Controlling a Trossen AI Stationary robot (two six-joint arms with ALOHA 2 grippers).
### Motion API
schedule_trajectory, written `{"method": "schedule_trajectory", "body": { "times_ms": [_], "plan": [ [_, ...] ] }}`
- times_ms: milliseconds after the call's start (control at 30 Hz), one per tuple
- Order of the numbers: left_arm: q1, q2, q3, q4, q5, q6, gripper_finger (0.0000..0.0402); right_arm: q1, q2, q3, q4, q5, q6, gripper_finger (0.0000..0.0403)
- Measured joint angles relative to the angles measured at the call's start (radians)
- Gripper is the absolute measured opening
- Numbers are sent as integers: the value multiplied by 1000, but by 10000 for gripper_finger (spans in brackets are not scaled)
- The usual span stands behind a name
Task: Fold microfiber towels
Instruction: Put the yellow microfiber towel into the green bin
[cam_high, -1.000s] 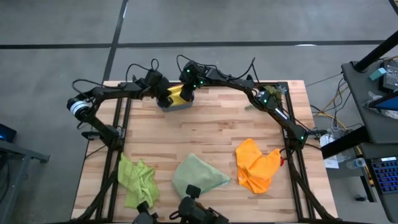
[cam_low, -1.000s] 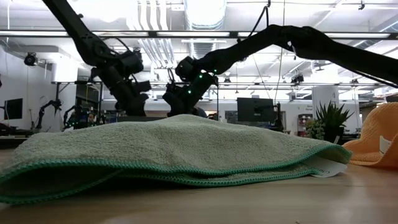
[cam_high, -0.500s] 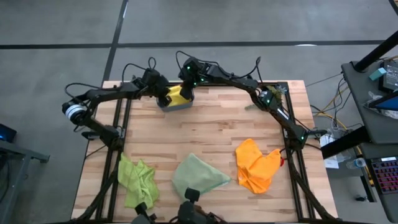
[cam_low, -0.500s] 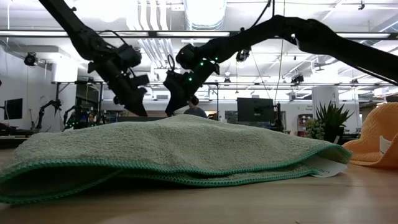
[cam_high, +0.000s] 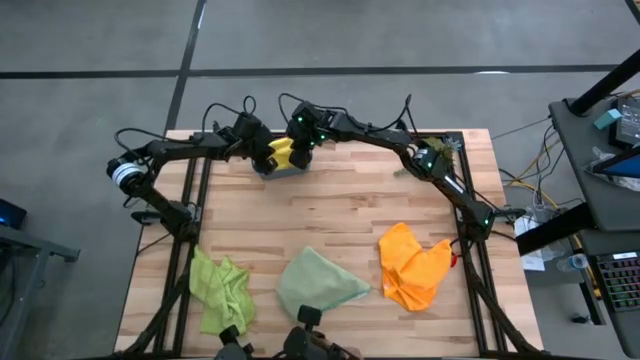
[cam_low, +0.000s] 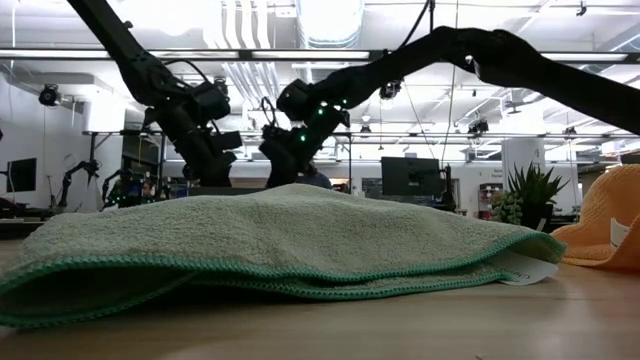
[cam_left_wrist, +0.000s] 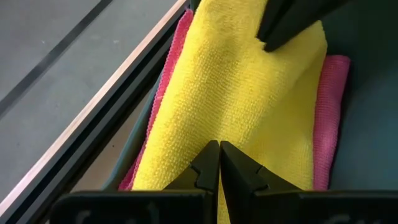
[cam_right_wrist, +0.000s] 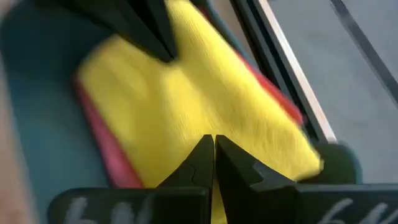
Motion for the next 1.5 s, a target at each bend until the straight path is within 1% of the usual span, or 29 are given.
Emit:
{"method": "schedule_trajectory", "body": {
  "times_ms": [167, 400, 533, 700, 800, 900, 1033, 1167, 1500],
  "plan": [
    [0, -1, 0, 0, 0, 0, 0, -3, 1, -45, 15, 17, -1, 8],
    [0, -3, 0, -22, 0, 1, 0, -3, 1, -48, 15, 17, 0, 8],
    [0, -24, 2, -24, 0, 3, 0, -3, 0, -27, -1, 17, 2, 8],
    [-1, -81, 5, -28, 13, 4, 0, 0, -14, 3, -4, 18, 3, 9],
    [-6, -87, 2, -36, 23, -2, 0, 6, -17, 17, -2, 18, 2, 9],
    [-27, -67, 2, -8, 26, -2, 0, 15, -16, 15, 9, 17, 3, 8],
    [-64, -12, 0, 64, 30, -3, 0, 21, -16, 3, 41, 17, 6, 9],
    [-84, 37, 0, 127, 28, -5, 0, 21, -16, -6, 38, 17, 18, 8],
    [-85, 115, 3, 128, 10, -6, 0, 22, -16, -57, 60, 17, 37, 9]
  ]
}}
